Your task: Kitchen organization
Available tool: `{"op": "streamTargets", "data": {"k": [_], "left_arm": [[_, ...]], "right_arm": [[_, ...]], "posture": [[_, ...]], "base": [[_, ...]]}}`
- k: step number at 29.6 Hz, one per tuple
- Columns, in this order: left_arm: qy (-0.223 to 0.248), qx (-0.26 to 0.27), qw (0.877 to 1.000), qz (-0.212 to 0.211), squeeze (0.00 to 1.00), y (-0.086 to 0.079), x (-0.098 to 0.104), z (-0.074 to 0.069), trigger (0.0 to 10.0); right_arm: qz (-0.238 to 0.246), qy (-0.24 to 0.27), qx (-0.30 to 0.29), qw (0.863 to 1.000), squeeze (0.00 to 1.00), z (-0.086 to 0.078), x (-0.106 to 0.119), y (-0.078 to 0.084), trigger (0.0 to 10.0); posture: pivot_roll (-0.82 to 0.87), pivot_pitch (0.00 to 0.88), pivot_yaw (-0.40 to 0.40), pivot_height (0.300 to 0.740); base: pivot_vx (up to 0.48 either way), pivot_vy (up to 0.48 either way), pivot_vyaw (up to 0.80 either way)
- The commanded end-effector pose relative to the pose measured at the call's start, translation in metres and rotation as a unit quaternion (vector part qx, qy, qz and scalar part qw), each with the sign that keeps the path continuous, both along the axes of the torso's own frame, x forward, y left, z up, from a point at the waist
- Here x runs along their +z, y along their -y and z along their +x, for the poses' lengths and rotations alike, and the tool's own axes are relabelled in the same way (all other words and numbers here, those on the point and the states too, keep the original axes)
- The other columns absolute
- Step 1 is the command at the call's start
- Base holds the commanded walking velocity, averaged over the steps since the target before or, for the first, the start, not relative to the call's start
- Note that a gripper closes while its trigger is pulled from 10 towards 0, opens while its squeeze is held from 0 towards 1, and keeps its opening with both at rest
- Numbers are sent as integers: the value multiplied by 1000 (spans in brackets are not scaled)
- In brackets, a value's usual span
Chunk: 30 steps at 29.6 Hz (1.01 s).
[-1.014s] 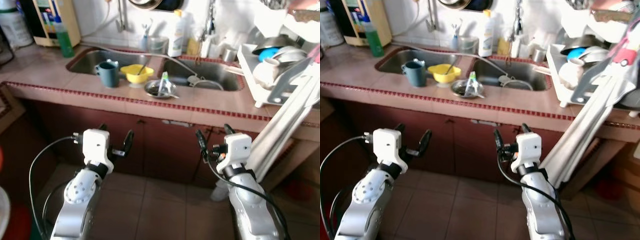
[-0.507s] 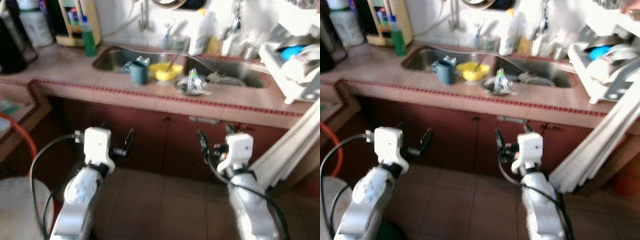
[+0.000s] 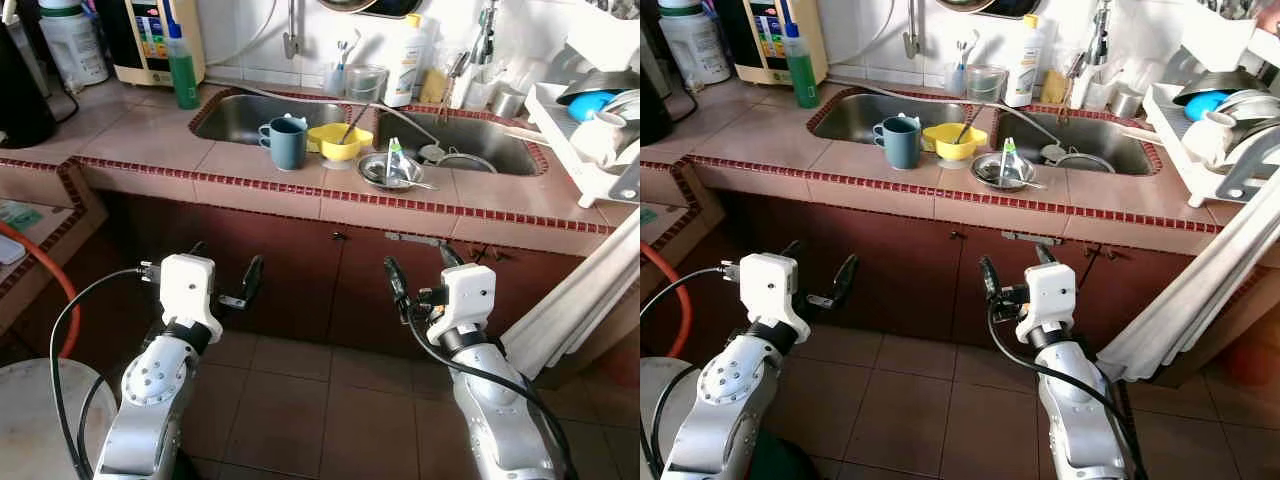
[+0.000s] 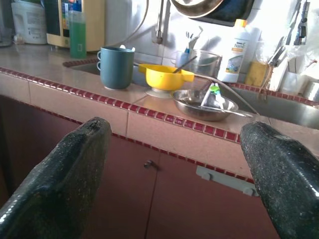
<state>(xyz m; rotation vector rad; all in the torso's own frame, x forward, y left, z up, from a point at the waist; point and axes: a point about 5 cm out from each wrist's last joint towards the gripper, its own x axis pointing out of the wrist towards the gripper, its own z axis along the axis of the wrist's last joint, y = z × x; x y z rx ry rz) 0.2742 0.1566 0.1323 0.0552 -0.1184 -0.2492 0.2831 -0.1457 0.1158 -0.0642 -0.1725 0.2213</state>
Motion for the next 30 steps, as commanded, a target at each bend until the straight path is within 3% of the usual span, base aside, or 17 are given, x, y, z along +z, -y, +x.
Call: {"op": "streamTargets", "data": {"k": [1,10,30], "left_arm": [[12,-9,1000,8,0,2,6,0,10000],[14,-8,1000,8,0,3,6,0,10000],[17,-13,1000,13,0,4,6,-1,10000]], "right_arm": [[4,6,-3,1000,0,1,4,2,10000],[3,3,-4,1000,0,2,3,1,10000],[0,2,1,1000,0,2,2,0,10000]], "posture": [[-38,0,-34,740],[-36,0,-33,740],[-31,0,-37,740]], "base": [[0,0,0],[136,0,0],[448,0,0]]}}
